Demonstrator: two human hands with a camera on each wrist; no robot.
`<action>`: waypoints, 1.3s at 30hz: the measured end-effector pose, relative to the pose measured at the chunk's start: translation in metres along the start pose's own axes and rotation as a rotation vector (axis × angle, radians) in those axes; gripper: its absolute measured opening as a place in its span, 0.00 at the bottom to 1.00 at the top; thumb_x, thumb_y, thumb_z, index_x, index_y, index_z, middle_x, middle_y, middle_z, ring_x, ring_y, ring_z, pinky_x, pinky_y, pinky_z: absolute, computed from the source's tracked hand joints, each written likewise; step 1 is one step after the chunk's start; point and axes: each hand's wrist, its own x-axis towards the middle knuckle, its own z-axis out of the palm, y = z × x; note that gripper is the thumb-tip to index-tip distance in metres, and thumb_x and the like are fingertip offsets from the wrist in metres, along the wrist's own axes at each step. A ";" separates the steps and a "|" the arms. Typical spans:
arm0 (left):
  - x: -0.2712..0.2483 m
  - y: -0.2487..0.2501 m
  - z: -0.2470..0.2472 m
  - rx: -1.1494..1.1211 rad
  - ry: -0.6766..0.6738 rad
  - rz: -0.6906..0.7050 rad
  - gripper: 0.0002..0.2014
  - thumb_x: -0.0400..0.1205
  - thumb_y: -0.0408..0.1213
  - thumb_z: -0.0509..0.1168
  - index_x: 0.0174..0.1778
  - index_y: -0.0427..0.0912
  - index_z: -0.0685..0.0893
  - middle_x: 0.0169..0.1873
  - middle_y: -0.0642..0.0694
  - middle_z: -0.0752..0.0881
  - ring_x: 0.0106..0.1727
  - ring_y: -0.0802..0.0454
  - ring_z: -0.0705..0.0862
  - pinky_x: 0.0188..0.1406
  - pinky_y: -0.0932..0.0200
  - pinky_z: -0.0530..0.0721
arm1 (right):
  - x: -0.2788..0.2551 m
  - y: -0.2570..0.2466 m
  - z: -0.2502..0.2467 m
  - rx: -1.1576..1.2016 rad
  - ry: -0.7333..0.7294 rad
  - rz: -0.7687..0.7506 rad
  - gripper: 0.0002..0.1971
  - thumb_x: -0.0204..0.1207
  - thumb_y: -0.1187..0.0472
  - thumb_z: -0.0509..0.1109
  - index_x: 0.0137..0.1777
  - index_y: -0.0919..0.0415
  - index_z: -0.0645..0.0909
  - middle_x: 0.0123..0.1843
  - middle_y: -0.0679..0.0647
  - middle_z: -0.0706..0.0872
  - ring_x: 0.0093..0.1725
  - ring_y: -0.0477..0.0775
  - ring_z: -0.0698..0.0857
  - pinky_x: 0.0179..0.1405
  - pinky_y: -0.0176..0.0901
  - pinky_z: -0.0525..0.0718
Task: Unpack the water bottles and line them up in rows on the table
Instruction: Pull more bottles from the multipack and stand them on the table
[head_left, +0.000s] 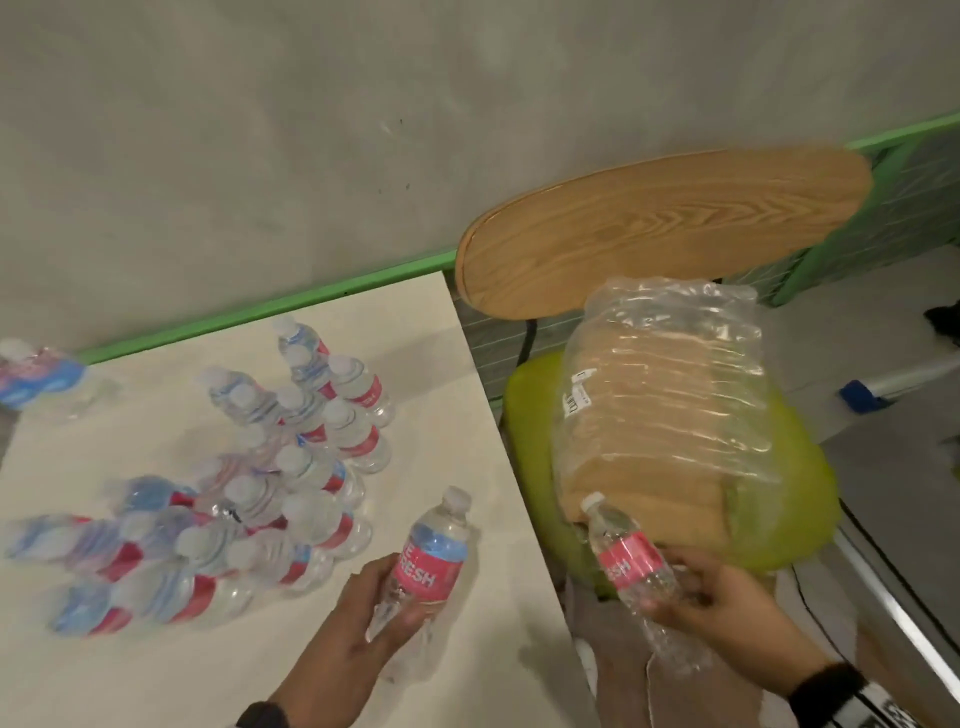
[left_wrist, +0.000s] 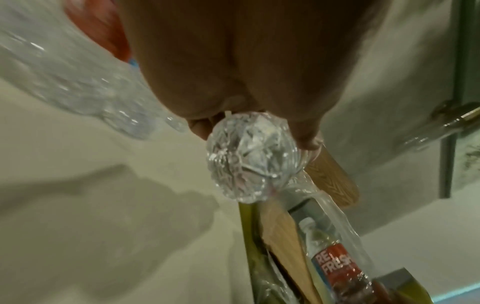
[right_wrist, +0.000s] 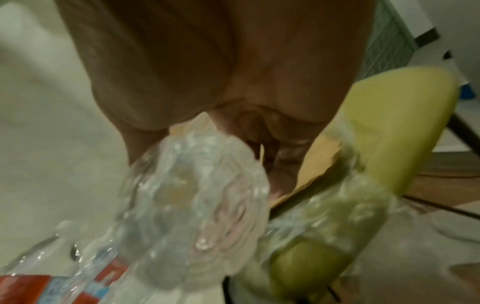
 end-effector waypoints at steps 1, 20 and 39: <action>-0.011 -0.012 -0.007 0.004 0.008 -0.020 0.21 0.80 0.48 0.69 0.66 0.67 0.71 0.59 0.73 0.81 0.60 0.73 0.78 0.60 0.73 0.75 | -0.001 -0.009 0.016 0.012 -0.038 -0.018 0.35 0.56 0.55 0.86 0.65 0.53 0.78 0.48 0.52 0.93 0.48 0.52 0.92 0.50 0.48 0.89; -0.029 -0.169 -0.088 0.080 0.272 0.042 0.30 0.79 0.38 0.70 0.76 0.58 0.68 0.67 0.60 0.76 0.68 0.60 0.76 0.72 0.60 0.73 | 0.053 -0.076 0.295 -0.223 0.245 -0.271 0.30 0.61 0.63 0.84 0.60 0.43 0.78 0.49 0.41 0.88 0.50 0.38 0.86 0.40 0.24 0.82; 0.005 -0.136 -0.066 -0.009 0.281 0.060 0.27 0.79 0.31 0.66 0.73 0.55 0.71 0.61 0.57 0.82 0.63 0.56 0.81 0.66 0.53 0.82 | 0.087 -0.090 0.305 -0.252 0.215 -0.312 0.24 0.69 0.63 0.78 0.62 0.43 0.76 0.46 0.40 0.87 0.46 0.42 0.87 0.44 0.31 0.84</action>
